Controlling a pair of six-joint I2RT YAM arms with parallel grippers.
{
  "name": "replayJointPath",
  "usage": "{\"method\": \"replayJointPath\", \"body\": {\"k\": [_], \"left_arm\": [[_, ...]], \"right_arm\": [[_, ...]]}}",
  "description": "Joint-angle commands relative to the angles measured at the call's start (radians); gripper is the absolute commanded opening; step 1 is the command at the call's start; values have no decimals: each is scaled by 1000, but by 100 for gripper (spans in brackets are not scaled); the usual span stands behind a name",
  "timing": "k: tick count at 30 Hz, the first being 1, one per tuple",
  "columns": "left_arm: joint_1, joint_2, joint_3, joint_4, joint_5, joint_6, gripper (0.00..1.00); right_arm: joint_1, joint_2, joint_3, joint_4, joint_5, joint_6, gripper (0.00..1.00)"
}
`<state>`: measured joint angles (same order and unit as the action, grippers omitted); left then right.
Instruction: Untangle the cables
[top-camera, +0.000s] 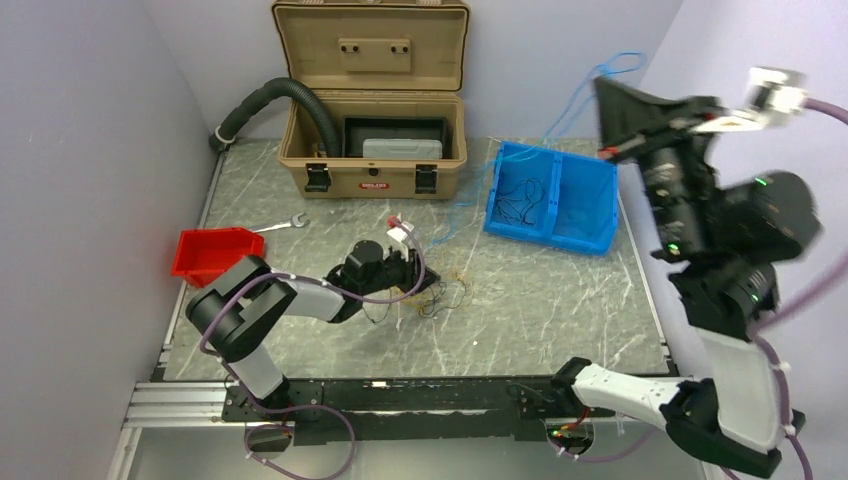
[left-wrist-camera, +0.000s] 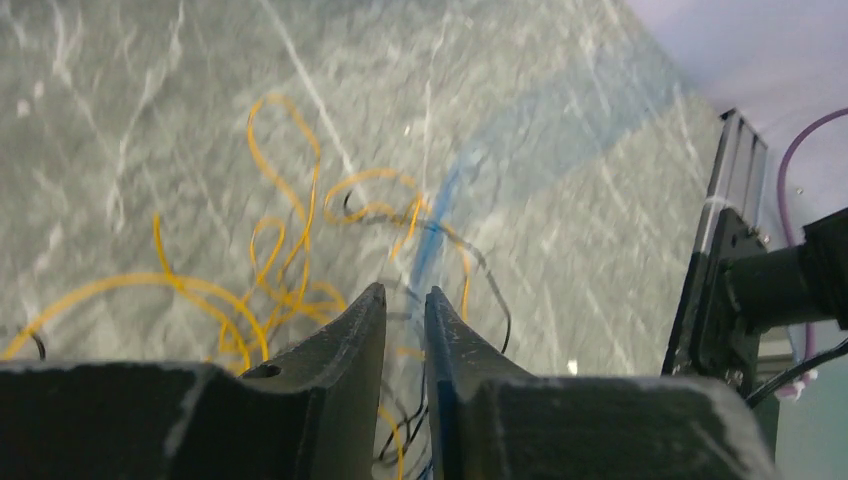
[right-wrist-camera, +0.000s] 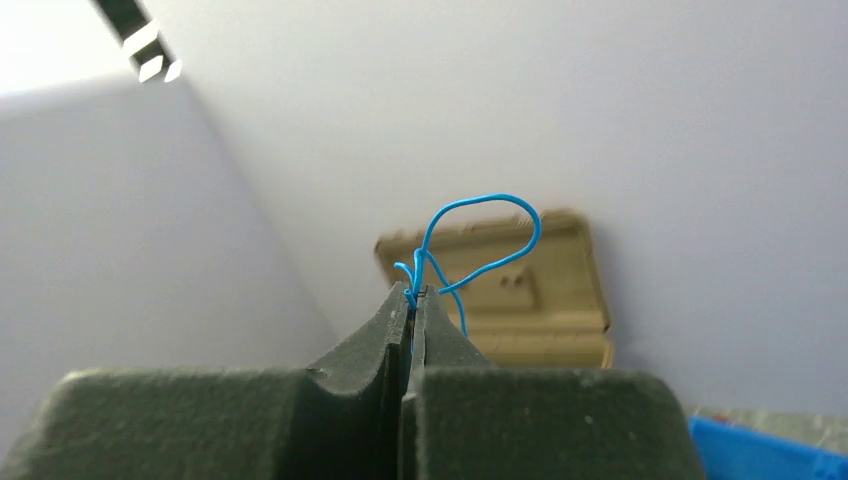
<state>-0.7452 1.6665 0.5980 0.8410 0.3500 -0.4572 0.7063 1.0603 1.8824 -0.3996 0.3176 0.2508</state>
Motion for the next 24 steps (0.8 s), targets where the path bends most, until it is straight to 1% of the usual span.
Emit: {"method": "replayJointPath", "body": {"k": [1, 4, 7, 12, 15, 20, 24], "left_arm": [[-3, -77, -73, 5, -40, 16, 25], [-3, -175, -120, -89, -93, 51, 24], [2, -280, -140, -237, -173, 79, 23], [7, -441, -124, -441, -284, 114, 23], [6, -506, -90, -521, -295, 143, 25], [7, -558, -13, -617, -279, 168, 27], [7, -580, 17, -652, -253, 171, 28]], "right_arm": [[3, -118, -48, 244, 237, -135, 0], [2, -164, -103, 294, 329, -200, 0], [2, -190, -136, 303, 392, -241, 0], [3, -200, -188, 294, 466, -297, 0], [2, -198, -242, 328, 534, -355, 0], [3, -151, -349, 476, 656, -531, 0], [-3, -70, -352, 550, 714, -667, 0]]}}
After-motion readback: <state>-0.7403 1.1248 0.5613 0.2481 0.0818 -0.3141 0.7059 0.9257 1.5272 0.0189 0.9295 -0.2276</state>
